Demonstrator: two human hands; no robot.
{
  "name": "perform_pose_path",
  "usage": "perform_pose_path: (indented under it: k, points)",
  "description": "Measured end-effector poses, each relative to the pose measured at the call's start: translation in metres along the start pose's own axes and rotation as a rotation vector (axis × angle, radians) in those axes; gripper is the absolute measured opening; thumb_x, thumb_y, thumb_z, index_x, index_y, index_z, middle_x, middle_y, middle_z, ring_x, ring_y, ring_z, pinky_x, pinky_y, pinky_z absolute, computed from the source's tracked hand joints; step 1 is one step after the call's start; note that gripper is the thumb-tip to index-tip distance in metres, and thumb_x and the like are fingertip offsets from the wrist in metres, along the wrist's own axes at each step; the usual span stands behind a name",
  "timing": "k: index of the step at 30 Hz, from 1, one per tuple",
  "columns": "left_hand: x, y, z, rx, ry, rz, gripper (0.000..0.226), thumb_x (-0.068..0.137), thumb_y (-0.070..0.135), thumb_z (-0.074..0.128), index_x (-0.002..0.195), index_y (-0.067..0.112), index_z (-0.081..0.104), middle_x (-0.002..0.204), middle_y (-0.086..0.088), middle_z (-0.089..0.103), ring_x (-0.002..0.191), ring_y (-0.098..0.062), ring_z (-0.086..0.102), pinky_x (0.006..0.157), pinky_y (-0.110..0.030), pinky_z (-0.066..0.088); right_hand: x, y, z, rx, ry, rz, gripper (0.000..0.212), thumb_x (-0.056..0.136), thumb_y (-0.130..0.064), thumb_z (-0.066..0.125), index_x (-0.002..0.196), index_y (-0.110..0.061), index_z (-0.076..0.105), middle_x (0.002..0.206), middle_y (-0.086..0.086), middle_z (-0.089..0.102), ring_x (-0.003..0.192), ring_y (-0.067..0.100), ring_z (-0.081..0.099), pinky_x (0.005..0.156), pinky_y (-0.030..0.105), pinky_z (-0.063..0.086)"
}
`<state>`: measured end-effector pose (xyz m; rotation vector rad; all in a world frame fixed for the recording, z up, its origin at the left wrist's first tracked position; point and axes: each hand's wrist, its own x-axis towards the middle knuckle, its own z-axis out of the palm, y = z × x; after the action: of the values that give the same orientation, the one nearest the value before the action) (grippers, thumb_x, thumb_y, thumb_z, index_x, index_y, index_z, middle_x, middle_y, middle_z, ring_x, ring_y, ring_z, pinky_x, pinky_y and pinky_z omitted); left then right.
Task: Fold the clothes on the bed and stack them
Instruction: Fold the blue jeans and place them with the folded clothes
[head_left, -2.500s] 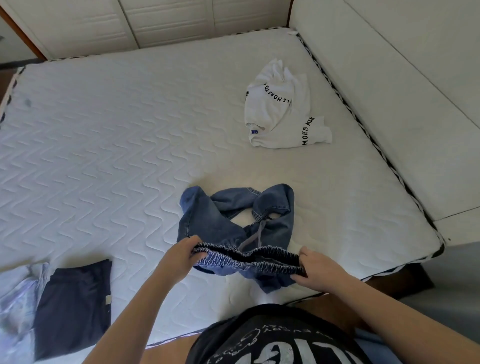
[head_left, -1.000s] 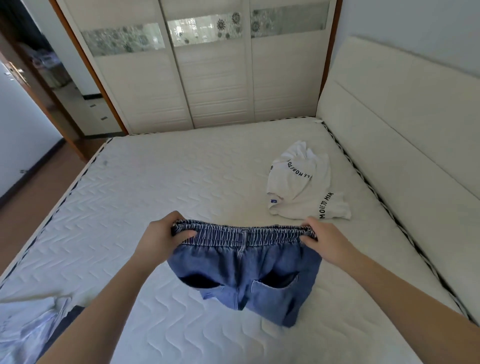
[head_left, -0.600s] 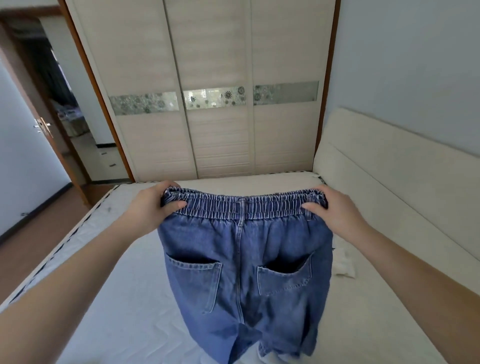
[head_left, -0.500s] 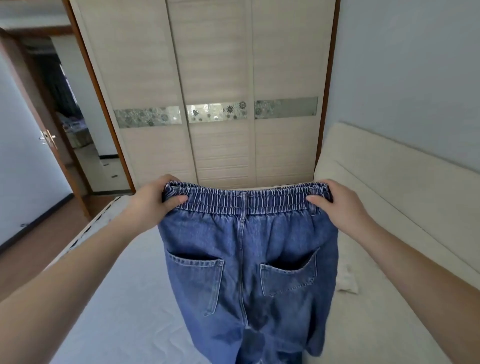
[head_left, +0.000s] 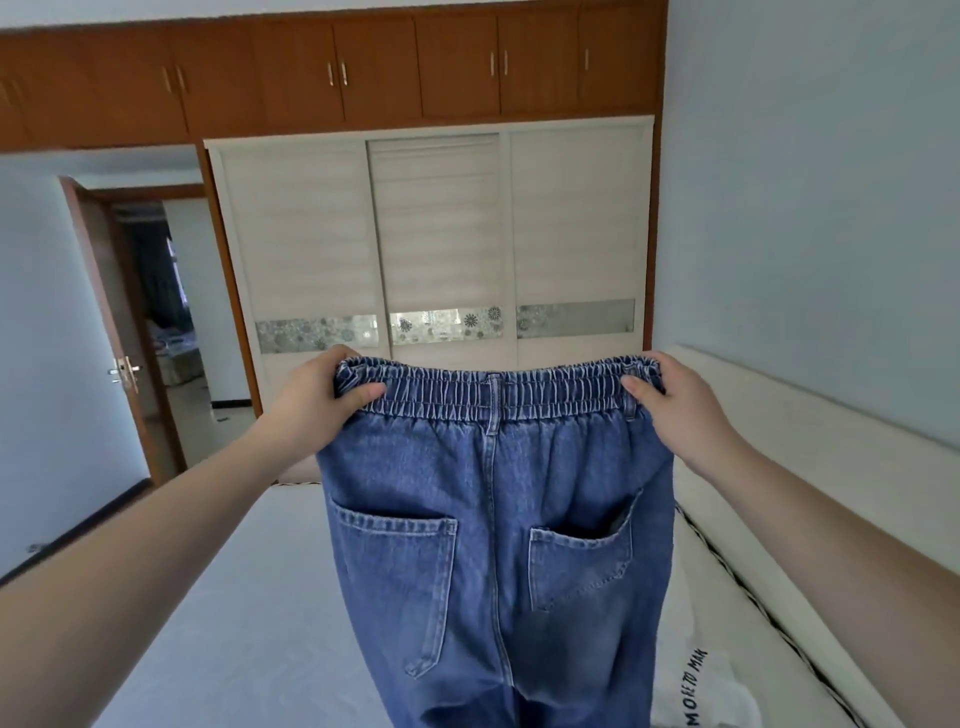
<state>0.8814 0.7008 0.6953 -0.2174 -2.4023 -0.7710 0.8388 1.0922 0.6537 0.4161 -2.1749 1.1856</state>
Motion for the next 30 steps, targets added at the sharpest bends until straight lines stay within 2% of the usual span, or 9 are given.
perform_pose_path:
  k: [4,7,10,14,16,21,23,26,30]
  points:
    - [0.031,0.013,-0.024,0.042,0.094,0.042,0.036,0.091,0.039,0.064,0.116,0.016,0.052,0.091,-0.001,0.064,0.080,-0.019,0.057,0.070,-0.031,0.040,0.034,-0.028,-0.005,-0.005,0.089,-0.038,0.036,0.099,-0.034,0.053,0.131,-0.017,0.054,0.117,-0.009,0.058,0.109,0.011,0.052,0.092,0.029,0.039]
    - [0.046,0.026,-0.037,0.090,0.161,0.069,0.037,0.093,0.039,0.061,0.116,0.012,0.050,0.088,-0.003,0.061,0.077,-0.021,0.053,0.067,-0.032,0.037,0.056,-0.050,-0.011,0.014,0.153,-0.093,0.030,0.101,-0.031,0.050,0.126,-0.017,0.056,0.110,-0.009,0.060,0.102,0.011,0.054,0.085,0.026,0.037]
    - [0.054,0.033,-0.048,0.085,0.213,0.110,0.032,0.092,0.039,0.063,0.110,0.016,0.050,0.082,0.005,0.058,0.070,-0.012,0.050,0.061,-0.029,0.035,0.068,-0.064,-0.015,0.027,0.189,-0.141,0.020,0.101,-0.029,0.049,0.118,-0.020,0.057,0.101,-0.012,0.061,0.095,0.009,0.055,0.076,0.020,0.036]
    - [0.059,0.043,-0.064,0.031,0.278,0.159,0.026,0.090,0.038,0.067,0.101,0.021,0.050,0.076,0.018,0.056,0.068,0.006,0.049,0.056,-0.012,0.031,0.075,-0.076,-0.021,0.064,0.231,-0.184,0.014,0.101,-0.027,0.050,0.114,-0.028,0.055,0.097,-0.019,0.059,0.092,0.005,0.055,0.070,0.000,0.034]
    - [0.057,0.048,-0.072,-0.002,0.305,0.182,0.023,0.089,0.037,0.068,0.099,0.023,0.052,0.078,0.018,0.058,0.068,0.007,0.053,0.058,-0.010,0.032,0.077,-0.081,-0.024,0.090,0.250,-0.192,0.016,0.100,-0.029,0.051,0.116,-0.030,0.055,0.100,-0.019,0.060,0.095,0.004,0.055,0.072,0.000,0.034]
    - [0.039,0.044,-0.077,-0.124,0.304,0.275,0.017,0.090,0.027,0.067,0.096,0.025,0.051,0.084,0.014,0.063,0.079,0.011,0.057,0.065,-0.007,0.038,0.073,-0.079,-0.023,0.261,0.218,-0.179,0.015,0.099,-0.030,0.054,0.111,-0.039,0.058,0.107,-0.018,0.066,0.102,0.007,0.061,0.088,0.025,0.042]
    - [0.030,0.039,-0.073,-0.170,0.280,0.279,0.015,0.091,0.024,0.066,0.095,0.027,0.051,0.085,0.020,0.062,0.079,0.009,0.058,0.065,-0.006,0.040,0.066,-0.075,-0.019,0.350,0.177,-0.171,0.022,0.099,-0.026,0.055,0.103,-0.046,0.061,0.103,-0.019,0.069,0.103,0.006,0.063,0.092,0.027,0.044]
    - [0.014,0.028,-0.064,-0.302,0.219,0.276,0.020,0.090,0.022,0.064,0.091,0.036,0.050,0.085,0.020,0.061,0.076,0.007,0.057,0.066,-0.005,0.041,0.053,-0.063,-0.010,0.537,0.066,-0.148,0.030,0.100,-0.016,0.053,0.103,-0.042,0.066,0.103,-0.012,0.071,0.103,0.011,0.064,0.093,0.026,0.049]
    - [-0.008,0.008,-0.056,-0.415,0.167,0.319,0.018,0.088,0.040,0.069,0.088,0.042,0.051,0.088,0.016,0.057,0.080,0.003,0.054,0.073,-0.011,0.043,0.035,-0.055,-0.001,0.734,-0.034,-0.078,0.026,0.092,-0.019,0.054,0.100,-0.038,0.070,0.097,-0.009,0.073,0.094,0.006,0.067,0.082,0.017,0.053]
